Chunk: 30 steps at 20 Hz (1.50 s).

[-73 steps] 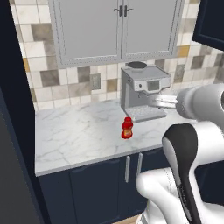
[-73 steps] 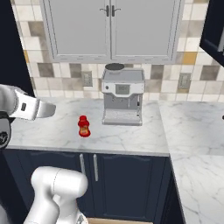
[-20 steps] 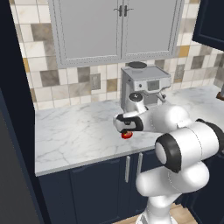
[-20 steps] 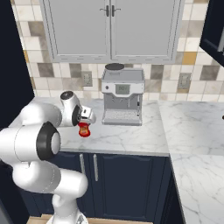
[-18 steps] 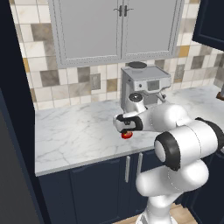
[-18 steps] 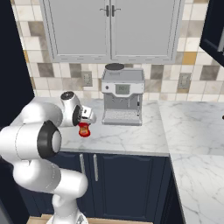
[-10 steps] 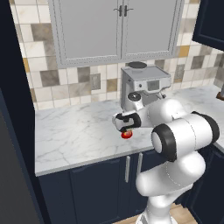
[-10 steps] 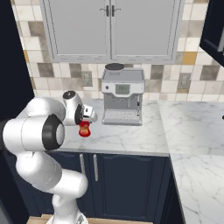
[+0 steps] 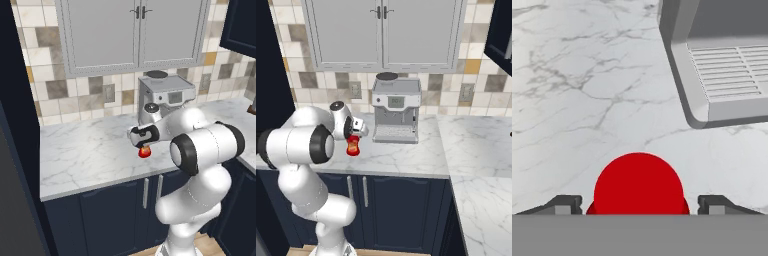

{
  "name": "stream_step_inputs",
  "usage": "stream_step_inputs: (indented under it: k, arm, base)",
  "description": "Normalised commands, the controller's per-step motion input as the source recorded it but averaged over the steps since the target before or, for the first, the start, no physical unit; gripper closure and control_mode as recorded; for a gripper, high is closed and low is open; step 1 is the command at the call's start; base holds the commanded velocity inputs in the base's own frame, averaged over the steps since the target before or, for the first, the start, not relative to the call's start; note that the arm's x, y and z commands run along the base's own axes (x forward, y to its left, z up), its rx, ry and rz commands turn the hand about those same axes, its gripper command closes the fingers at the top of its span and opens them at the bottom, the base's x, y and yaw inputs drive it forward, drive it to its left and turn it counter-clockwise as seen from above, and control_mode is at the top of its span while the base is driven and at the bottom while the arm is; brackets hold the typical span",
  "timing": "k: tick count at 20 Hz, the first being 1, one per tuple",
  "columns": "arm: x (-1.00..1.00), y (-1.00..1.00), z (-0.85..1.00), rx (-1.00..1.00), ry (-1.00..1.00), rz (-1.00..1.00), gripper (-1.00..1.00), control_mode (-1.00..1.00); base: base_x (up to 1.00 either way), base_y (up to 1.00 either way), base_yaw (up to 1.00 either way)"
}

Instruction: Place the ketchup and mayonnaise from the counter to the top shelf of the fridge. If the existing items in the fridge are on the top shelf, move them to other shelves.

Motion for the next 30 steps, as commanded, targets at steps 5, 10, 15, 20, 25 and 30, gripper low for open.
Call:
stream_step_inputs:
  k: [5,10,15,20,25,30]
  arm:
    - [0.00,0.00,-0.07,0.00,-0.02,0.00,1.00,-1.00]
    - [-0.21,0.00,0.07,0.00,0.00,0.00,1.00,-1.00]
    - [-0.92,0.00,0.78,0.00,-0.08,0.00,1.00,-1.00]
    - [-1.00,0.00,1.00,0.00,-0.01,0.00,1.00,-1.00]
    - [-1.00,0.00,1.00,0.00,0.00,0.00,1.00,-1.00]
    - [-1.00,0.00,1.00,0.00,0.00,0.00,1.00,-1.00]
  base:
    - [0.00,0.00,0.00]
    - [0.00,0.00,0.00]
    - [0.00,0.00,0.00]
    - [0.00,0.00,0.00]
    - [0.00,0.00,0.00]
    - [0.00,0.00,0.00]
